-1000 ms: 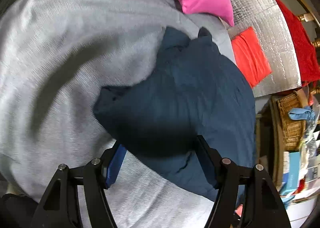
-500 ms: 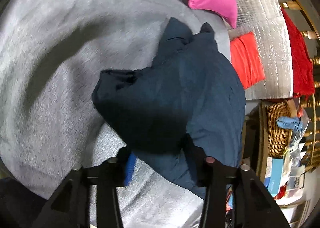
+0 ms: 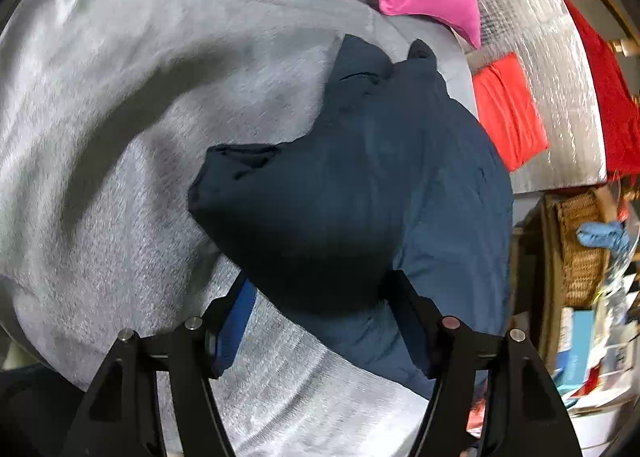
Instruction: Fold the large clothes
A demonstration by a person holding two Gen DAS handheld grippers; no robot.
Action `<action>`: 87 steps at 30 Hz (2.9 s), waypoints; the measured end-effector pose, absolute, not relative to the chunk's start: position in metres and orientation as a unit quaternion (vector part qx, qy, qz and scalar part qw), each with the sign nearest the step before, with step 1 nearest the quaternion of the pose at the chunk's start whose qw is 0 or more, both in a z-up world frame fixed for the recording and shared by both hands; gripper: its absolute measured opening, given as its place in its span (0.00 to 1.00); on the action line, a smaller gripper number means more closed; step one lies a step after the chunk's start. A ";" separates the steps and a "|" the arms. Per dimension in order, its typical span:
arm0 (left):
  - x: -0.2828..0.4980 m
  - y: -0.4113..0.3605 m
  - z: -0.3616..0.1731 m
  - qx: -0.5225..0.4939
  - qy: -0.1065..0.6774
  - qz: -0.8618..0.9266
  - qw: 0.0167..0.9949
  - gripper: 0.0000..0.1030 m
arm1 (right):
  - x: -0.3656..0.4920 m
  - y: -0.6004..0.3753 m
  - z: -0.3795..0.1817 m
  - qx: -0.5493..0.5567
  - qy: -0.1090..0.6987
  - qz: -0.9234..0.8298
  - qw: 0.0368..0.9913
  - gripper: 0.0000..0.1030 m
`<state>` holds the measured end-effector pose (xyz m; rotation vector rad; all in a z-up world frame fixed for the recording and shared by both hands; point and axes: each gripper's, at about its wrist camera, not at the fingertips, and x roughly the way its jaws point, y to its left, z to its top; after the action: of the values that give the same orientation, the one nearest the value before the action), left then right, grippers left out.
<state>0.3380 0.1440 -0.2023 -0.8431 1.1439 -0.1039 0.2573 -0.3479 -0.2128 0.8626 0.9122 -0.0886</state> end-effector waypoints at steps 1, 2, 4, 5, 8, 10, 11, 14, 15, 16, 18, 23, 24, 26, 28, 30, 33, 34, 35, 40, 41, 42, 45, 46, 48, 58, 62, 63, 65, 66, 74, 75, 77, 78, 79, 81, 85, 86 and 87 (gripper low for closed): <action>0.340 0.140 -0.200 -0.375 0.522 -0.044 0.765 0.67 | 0.259 -0.346 -0.214 0.394 0.431 -0.043 0.811 0.90; 0.342 0.135 -0.199 -0.361 0.518 -0.041 0.774 0.68 | 0.263 -0.343 -0.216 0.384 0.441 -0.043 0.810 0.85; 0.346 0.127 -0.197 -0.340 0.514 -0.035 0.787 0.68 | 0.270 -0.335 -0.221 0.357 0.461 -0.049 0.811 0.73; 0.346 0.124 -0.195 -0.334 0.508 -0.037 0.793 0.57 | 0.272 -0.333 -0.221 0.348 0.462 -0.046 0.814 0.59; 0.343 0.119 -0.184 -0.316 0.494 -0.045 0.809 0.31 | 0.275 -0.326 -0.214 0.333 0.458 -0.030 0.823 0.29; 0.339 0.118 -0.177 -0.307 0.490 -0.053 0.814 0.26 | 0.269 -0.328 -0.210 0.341 0.450 -0.022 0.825 0.21; 0.336 0.118 -0.173 -0.299 0.492 -0.056 0.816 0.24 | 0.266 -0.328 -0.206 0.341 0.447 -0.018 0.827 0.19; 0.320 0.112 -0.158 -0.251 0.491 -0.058 0.832 0.20 | 0.250 -0.325 -0.192 0.308 0.446 -0.018 0.840 0.16; 0.314 0.111 -0.153 -0.242 0.490 -0.062 0.835 0.20 | 0.242 -0.319 -0.184 0.285 0.444 -0.023 0.849 0.16; 0.308 0.112 -0.150 -0.240 0.489 -0.068 0.836 0.20 | 0.237 -0.317 -0.180 0.280 0.441 -0.028 0.852 0.16; 0.293 0.116 -0.150 -0.240 0.489 -0.085 0.835 0.20 | 0.221 -0.312 -0.173 0.262 0.439 -0.035 0.859 0.16; 0.299 0.117 -0.177 -0.252 0.529 -0.067 0.808 0.30 | 0.223 -0.308 -0.193 0.256 0.483 -0.054 0.836 0.21; 0.300 0.118 -0.176 -0.256 0.527 -0.066 0.808 0.30 | 0.222 -0.310 -0.195 0.262 0.483 -0.056 0.834 0.25; 0.300 0.118 -0.172 -0.258 0.526 -0.064 0.808 0.34 | 0.222 -0.314 -0.195 0.275 0.479 -0.060 0.831 0.30; 0.299 0.122 -0.169 -0.250 0.529 -0.055 0.809 0.43 | 0.213 -0.321 -0.192 0.289 0.467 -0.074 0.833 0.43; 0.291 0.133 -0.164 -0.255 0.521 -0.044 0.813 0.47 | 0.205 -0.329 -0.188 0.298 0.453 -0.088 0.836 0.60; 0.277 0.146 -0.152 -0.268 0.493 -0.025 0.827 0.60 | 0.197 -0.333 -0.166 0.295 0.408 -0.104 0.858 0.72; 0.274 0.149 -0.147 -0.269 0.484 -0.016 0.833 0.63 | 0.195 -0.331 -0.160 0.293 0.397 -0.101 0.864 0.72; 0.272 0.152 -0.142 -0.269 0.477 -0.013 0.837 0.63 | 0.195 -0.330 -0.152 0.288 0.386 -0.087 0.872 0.72; 0.280 0.155 -0.115 -0.235 0.456 0.001 0.859 0.65 | 0.238 -0.312 -0.117 0.228 0.392 -0.031 0.891 0.72; 0.284 0.155 -0.109 -0.228 0.452 -0.003 0.862 0.65 | 0.260 -0.311 -0.111 0.215 0.402 -0.021 0.890 0.72; 0.291 0.153 -0.101 -0.226 0.444 -0.009 0.867 0.66 | 0.278 -0.313 -0.110 0.211 0.410 -0.015 0.887 0.72; 0.333 0.145 -0.085 -0.203 0.433 -0.022 0.878 0.78 | 0.335 -0.322 -0.128 0.211 0.453 -0.009 0.866 0.72; 0.353 0.140 -0.087 -0.181 0.443 -0.020 0.878 0.79 | 0.348 -0.326 -0.137 0.218 0.462 -0.014 0.859 0.72; 0.386 0.132 -0.099 -0.143 0.474 -0.006 0.869 0.79 | 0.368 -0.333 -0.154 0.224 0.472 -0.025 0.852 0.72; 0.428 0.124 -0.136 -0.140 0.508 -0.043 0.849 0.31 | 0.373 -0.340 -0.171 0.231 0.489 -0.010 0.841 0.19; 0.424 0.100 -0.121 -0.073 0.464 -0.065 0.880 0.16 | 0.358 -0.337 -0.150 0.203 0.471 -0.037 0.858 0.10; 0.427 0.096 -0.127 -0.055 0.469 -0.060 0.880 0.16 | 0.359 -0.337 -0.152 0.198 0.471 -0.047 0.858 0.10; 0.433 0.095 -0.148 -0.026 0.497 -0.034 0.867 0.16 | 0.371 -0.340 -0.166 0.185 0.495 -0.061 0.847 0.10; 0.434 0.096 -0.153 -0.025 0.503 -0.029 0.863 0.17 | 0.375 -0.339 -0.172 0.180 0.506 -0.055 0.842 0.10; 0.411 0.111 -0.149 -0.029 0.492 0.020 0.870 0.54 | 0.356 -0.337 -0.160 0.171 0.475 -0.058 0.861 0.37; 0.410 0.109 -0.143 -0.031 0.482 0.028 0.875 0.54 | 0.348 -0.336 -0.152 0.179 0.461 -0.050 0.868 0.49; 0.392 0.107 -0.125 -0.022 0.435 0.039 0.899 0.54 | 0.325 -0.328 -0.132 0.184 0.417 -0.029 0.890 0.77; 0.379 0.103 -0.115 -0.005 0.409 0.043 0.911 0.55 | 0.314 -0.321 -0.125 0.177 0.398 -0.021 0.900 0.79; 0.369 0.099 -0.108 0.009 0.392 0.044 0.919 0.63 | 0.303 -0.311 -0.120 0.164 0.388 -0.013 0.907 0.79; 0.347 0.089 -0.099 0.025 0.368 0.037 0.929 0.78 | 0.289 -0.291 -0.122 0.146 0.389 0.006 0.910 0.79; 0.321 0.066 -0.112 0.019 0.393 -0.015 0.919 0.79 | 0.283 -0.258 -0.142 0.112 0.424 0.022 0.898 0.79; 0.317 0.057 -0.120 0.030 0.402 -0.025 0.915 0.79 | 0.284 -0.250 -0.147 0.101 0.436 0.015 0.894 0.79; 0.315 0.046 -0.129 0.058 0.407 -0.027 0.911 0.79 | 0.287 -0.247 -0.154 0.091 0.448 0.007 0.889 0.79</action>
<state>0.3154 0.0458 -0.1287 0.1199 0.8383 -0.0552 0.2866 -0.2469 -0.1535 0.1888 0.9301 0.0136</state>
